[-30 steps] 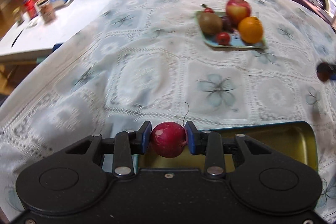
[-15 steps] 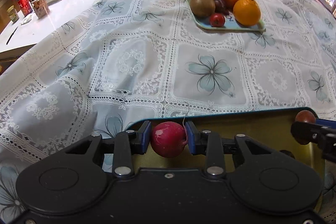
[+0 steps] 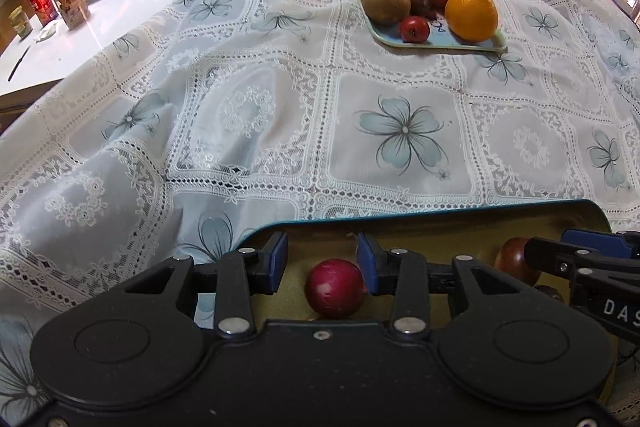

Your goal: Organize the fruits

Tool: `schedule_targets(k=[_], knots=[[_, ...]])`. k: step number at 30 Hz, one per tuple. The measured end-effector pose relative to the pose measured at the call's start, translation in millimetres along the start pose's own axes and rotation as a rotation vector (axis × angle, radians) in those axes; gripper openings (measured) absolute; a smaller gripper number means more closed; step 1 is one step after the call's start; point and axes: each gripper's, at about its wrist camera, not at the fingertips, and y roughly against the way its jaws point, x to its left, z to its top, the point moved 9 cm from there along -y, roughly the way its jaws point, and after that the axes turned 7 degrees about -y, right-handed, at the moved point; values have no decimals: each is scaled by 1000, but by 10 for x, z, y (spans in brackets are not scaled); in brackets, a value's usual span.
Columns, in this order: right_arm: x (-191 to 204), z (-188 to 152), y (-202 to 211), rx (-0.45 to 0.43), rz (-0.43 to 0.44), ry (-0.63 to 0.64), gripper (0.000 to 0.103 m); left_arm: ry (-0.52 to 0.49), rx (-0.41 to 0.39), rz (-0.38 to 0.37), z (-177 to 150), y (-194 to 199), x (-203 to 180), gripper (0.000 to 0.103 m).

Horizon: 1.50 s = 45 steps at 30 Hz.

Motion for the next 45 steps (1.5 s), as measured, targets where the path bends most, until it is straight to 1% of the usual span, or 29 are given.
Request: schedule_targets(k=[9, 13, 19, 27, 32, 38, 45], knots=[[-31, -17, 120, -19, -22, 10, 39, 16, -17, -1, 2, 130, 2, 48], [-82, -66, 227, -37, -43, 0, 39, 15, -44, 19, -41, 262, -17, 48], [-184, -198, 388, -56, -71, -17, 39, 19, -67, 28, -204, 444, -86, 48], [-308, -459, 538, -58, -101, -28, 39, 38, -67, 45, -476, 583, -144, 48], [-330, -638, 580, -60, -117, -12, 39, 32, -90, 74, -595, 680, -133, 48], [-262, -822, 570, -29, -106, 0, 39, 22, -87, 86, -709, 722, -125, 48], [-182, -897, 553, -2, -97, 10, 39, 23, -75, 80, -770, 718, -149, 48]])
